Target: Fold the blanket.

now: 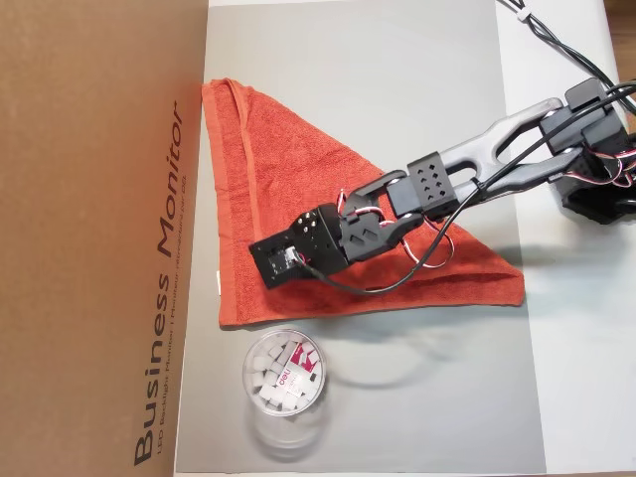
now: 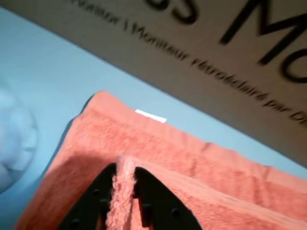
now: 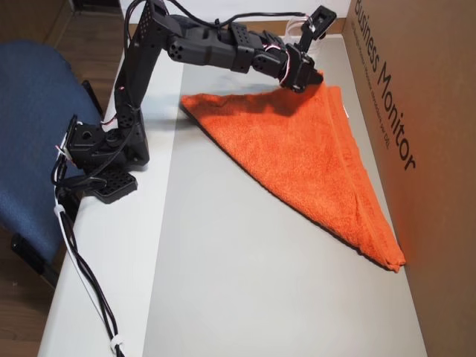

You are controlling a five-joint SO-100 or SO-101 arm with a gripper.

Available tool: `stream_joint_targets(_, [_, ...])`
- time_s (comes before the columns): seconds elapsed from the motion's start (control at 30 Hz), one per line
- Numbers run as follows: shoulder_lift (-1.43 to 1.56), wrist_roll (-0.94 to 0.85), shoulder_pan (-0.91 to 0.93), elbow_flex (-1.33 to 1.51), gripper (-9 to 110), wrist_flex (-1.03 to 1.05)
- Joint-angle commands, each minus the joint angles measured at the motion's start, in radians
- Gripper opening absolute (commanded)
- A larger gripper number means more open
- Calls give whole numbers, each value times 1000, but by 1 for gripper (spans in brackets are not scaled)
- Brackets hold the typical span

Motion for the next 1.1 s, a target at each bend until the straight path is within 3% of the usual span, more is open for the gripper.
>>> stream_joint_targets(0.0, [-8, -8, -3, -54, 0, -21])
stream_joint_targets(0.47, [-106, -8, -29, -54, 1, -78])
stream_joint_targets(0.73, [-117, 5, -48, -54, 16, -63])
stream_joint_targets(1.07, [-100, 25, -91, -54, 16, -74])
